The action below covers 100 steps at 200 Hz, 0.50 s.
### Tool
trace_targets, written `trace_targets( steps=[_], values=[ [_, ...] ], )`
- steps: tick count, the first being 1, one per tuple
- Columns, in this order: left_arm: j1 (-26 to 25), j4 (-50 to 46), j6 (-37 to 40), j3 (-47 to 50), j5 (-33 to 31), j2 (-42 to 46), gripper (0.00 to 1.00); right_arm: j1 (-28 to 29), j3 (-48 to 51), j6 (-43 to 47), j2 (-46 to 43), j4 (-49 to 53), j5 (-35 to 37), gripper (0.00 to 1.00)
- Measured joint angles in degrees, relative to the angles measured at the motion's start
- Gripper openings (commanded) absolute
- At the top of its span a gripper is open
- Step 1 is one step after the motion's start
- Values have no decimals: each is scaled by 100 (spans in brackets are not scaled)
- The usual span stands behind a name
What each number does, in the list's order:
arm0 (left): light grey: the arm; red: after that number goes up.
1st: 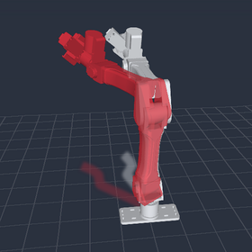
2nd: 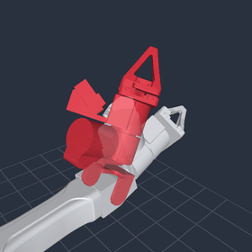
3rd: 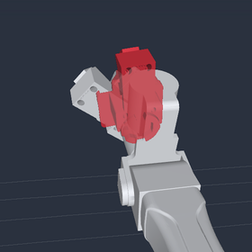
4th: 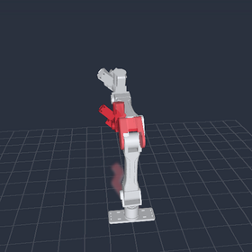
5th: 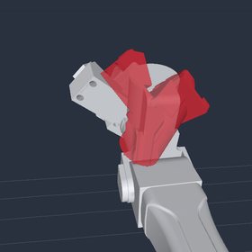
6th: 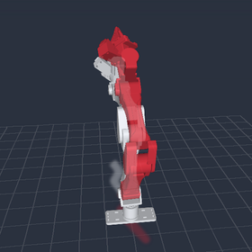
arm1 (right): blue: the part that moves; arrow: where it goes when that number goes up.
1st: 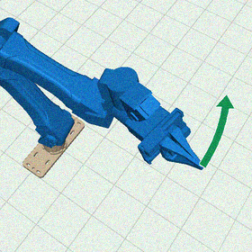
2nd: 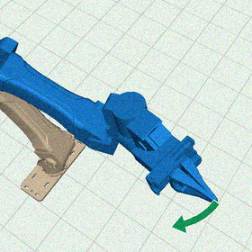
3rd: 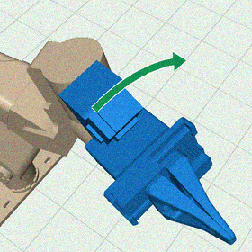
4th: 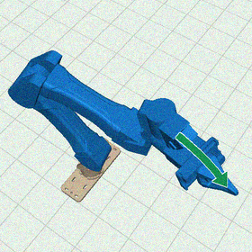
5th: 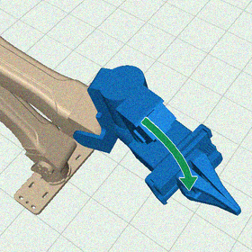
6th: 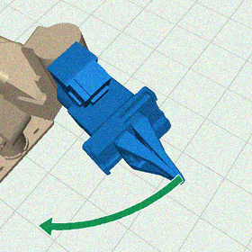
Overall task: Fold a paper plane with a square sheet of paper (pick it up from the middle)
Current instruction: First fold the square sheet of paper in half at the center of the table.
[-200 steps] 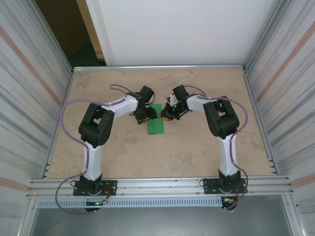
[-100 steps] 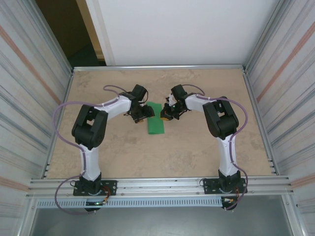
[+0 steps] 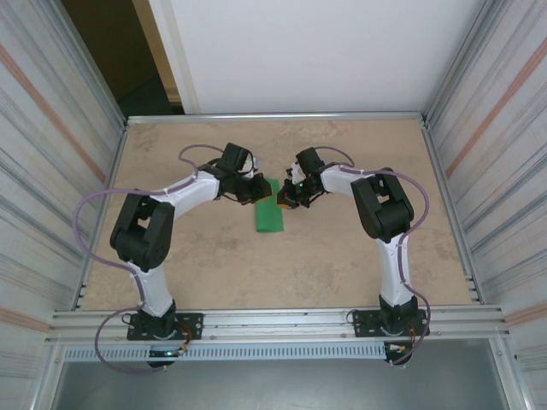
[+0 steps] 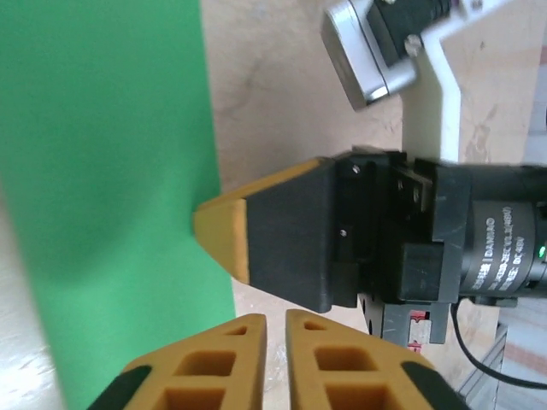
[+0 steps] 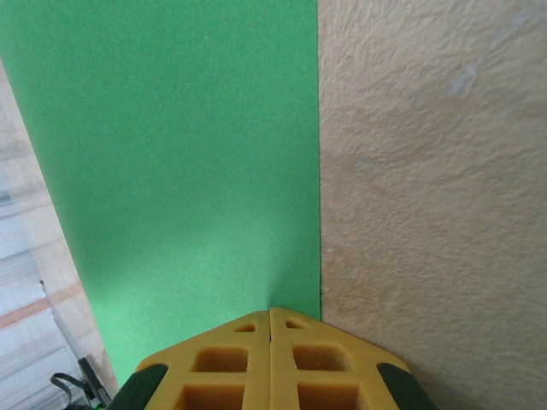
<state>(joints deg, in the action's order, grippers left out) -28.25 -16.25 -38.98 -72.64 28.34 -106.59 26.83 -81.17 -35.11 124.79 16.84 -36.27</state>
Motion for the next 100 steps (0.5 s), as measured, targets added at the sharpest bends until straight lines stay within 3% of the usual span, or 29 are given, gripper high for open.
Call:
trace_targets(
  steps=[23,100],
  values=[
    [-83,-105,50,-157,109,-385,4,13,0,-2,7,-33,4,0],
    [-57,-608,177,-444,13,-876,1,17,0,2,7,-26,26,0]
  ],
)
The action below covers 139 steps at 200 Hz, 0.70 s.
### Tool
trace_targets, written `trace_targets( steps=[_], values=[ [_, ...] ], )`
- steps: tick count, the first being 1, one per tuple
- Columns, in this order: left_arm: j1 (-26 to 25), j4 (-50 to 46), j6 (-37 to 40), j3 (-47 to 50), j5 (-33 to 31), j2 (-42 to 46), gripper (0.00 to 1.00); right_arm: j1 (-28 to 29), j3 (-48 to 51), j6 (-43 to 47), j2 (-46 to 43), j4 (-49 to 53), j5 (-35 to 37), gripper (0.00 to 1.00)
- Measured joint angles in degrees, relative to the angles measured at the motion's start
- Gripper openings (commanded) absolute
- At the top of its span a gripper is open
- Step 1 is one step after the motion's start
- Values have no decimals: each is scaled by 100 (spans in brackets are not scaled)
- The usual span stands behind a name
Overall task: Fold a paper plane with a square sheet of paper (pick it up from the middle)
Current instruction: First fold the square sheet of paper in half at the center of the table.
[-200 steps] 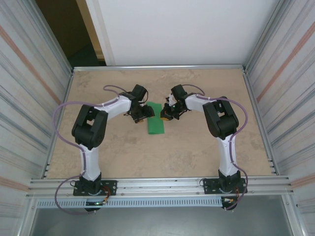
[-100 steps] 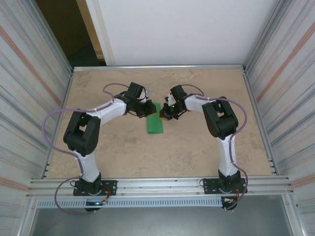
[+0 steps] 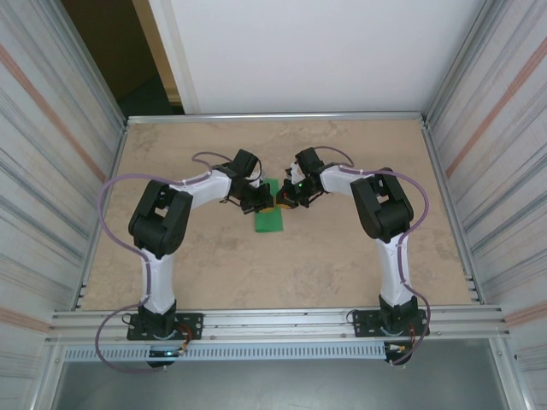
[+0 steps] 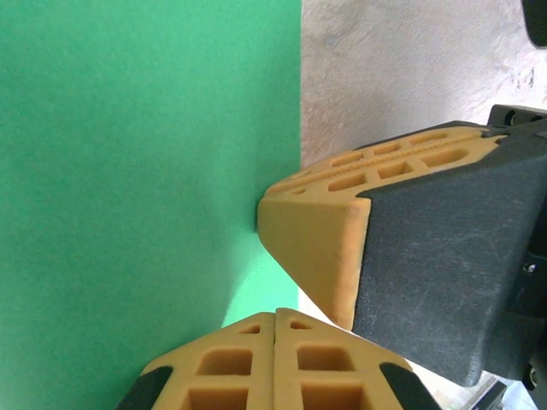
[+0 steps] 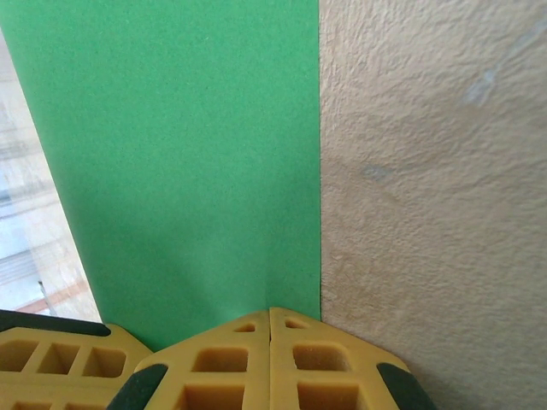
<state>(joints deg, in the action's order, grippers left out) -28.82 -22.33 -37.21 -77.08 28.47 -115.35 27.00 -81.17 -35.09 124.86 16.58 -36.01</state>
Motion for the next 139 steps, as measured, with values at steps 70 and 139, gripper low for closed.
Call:
trace_targets(
  steps=[70,139],
  values=[
    [114,-284,249,-483,-35,-306,1,4,-138,48,57,199,17,0],
    [247,-535,638,-557,-61,-555,1,50,-240,116,74,350,157,0]
  ],
)
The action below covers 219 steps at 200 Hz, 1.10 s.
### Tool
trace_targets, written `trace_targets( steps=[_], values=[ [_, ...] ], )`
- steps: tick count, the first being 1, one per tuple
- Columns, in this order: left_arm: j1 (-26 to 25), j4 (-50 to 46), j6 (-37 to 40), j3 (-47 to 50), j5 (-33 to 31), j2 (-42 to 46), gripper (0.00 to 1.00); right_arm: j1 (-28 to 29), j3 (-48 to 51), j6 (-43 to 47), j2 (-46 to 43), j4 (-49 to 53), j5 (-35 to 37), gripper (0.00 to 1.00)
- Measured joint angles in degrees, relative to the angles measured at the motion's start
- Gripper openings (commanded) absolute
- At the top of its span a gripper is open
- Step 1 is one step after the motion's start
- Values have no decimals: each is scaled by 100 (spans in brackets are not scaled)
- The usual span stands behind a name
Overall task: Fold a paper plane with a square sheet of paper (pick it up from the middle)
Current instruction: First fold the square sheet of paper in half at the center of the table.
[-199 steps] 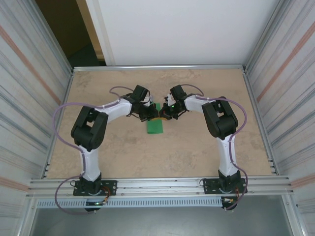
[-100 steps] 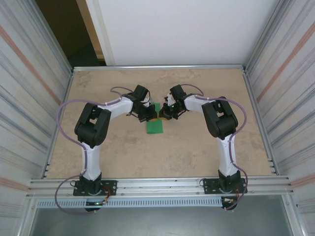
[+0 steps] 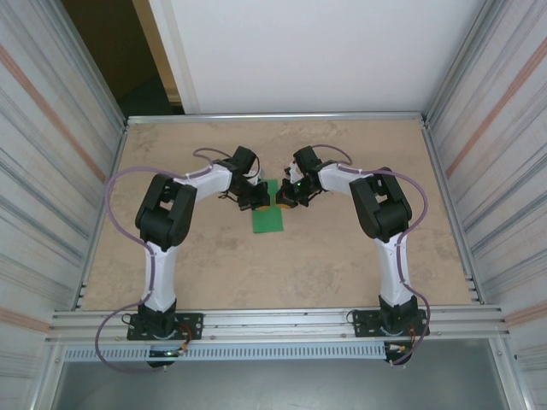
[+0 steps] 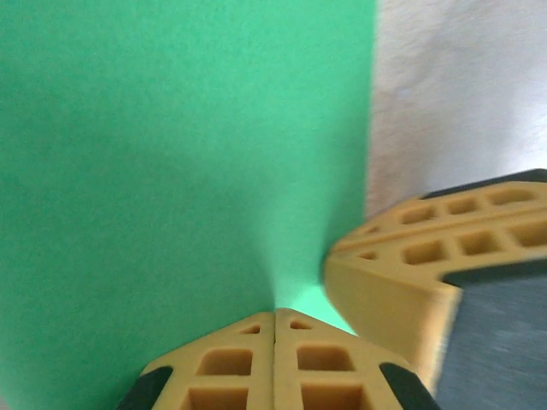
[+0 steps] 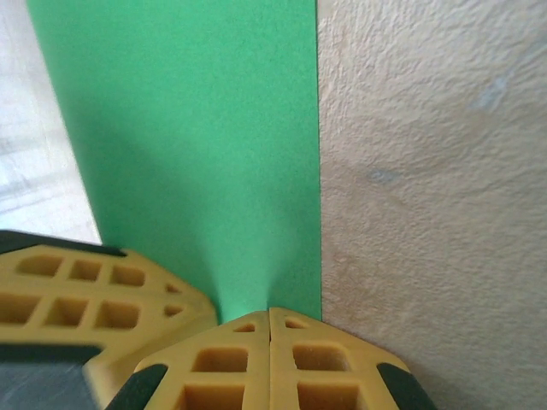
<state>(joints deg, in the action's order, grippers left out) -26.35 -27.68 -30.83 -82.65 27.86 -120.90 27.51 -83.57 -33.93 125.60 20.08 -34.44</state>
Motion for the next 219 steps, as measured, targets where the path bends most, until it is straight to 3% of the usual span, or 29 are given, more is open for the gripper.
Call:
trace_targets(
  steps=[81,125,160,185,219],
  values=[
    [345,385,431,374,417,83,2,83,-74,0,28,17,153,0],
    [1003,599,476,1069,951,400,3,109,-179,11,57,166,247,0],
    [1355,442,514,1333,813,702,3,131,-234,13,68,251,299,0],
    [1285,487,492,1353,813,964,3,138,-245,13,68,271,319,0],
    [820,844,302,1211,909,1056,3,140,-249,13,68,273,326,0]
  ],
)
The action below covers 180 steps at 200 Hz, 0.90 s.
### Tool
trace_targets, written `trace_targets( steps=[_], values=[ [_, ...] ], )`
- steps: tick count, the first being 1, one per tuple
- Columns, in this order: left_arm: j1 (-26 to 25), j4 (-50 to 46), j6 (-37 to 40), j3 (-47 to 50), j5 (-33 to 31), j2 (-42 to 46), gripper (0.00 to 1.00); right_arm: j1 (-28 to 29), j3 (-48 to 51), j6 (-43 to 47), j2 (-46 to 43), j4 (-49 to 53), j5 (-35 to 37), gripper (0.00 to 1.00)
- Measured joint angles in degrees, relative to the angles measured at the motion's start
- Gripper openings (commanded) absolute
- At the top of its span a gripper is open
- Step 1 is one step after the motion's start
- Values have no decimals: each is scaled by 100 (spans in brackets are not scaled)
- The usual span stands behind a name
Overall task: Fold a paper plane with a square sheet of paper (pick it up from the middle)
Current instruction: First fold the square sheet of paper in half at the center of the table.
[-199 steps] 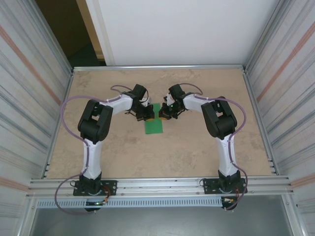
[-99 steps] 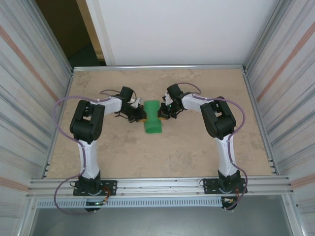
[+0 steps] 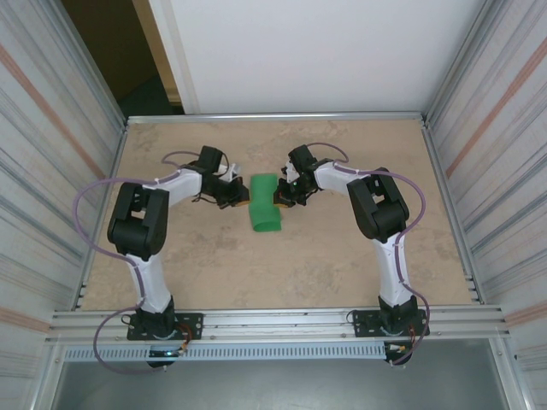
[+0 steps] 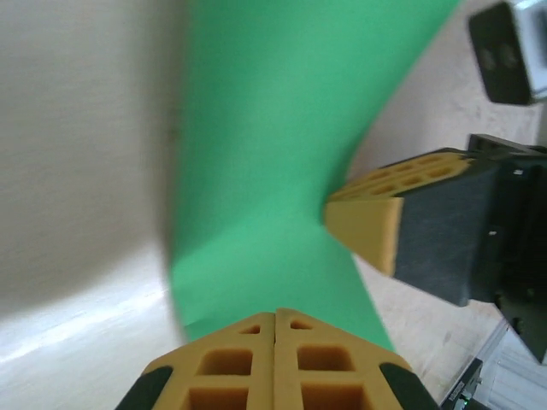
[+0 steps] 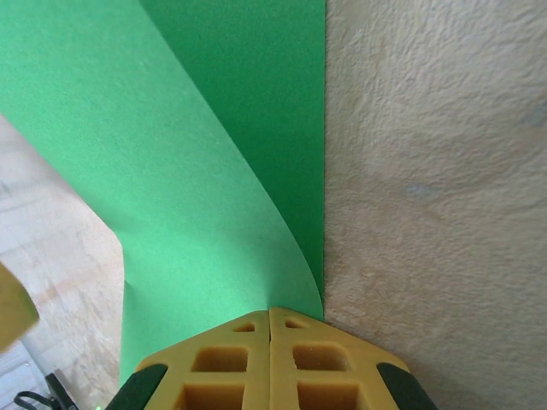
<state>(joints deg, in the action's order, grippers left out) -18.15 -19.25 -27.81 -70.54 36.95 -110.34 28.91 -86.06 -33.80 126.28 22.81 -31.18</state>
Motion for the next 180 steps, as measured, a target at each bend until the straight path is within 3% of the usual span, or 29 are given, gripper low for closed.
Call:
trace_targets(
  steps=[44,135,180],
  values=[
    [-295,291,-92,-334,74,-546,2,2,0,2,0,4,7,0],
    [623,951,-221,254,149,-605,1,2,9,199,-4,13,13,0],
    [413,1294,-376,319,-83,-317,1,2,7,260,-2,11,11,0]
  ],
)
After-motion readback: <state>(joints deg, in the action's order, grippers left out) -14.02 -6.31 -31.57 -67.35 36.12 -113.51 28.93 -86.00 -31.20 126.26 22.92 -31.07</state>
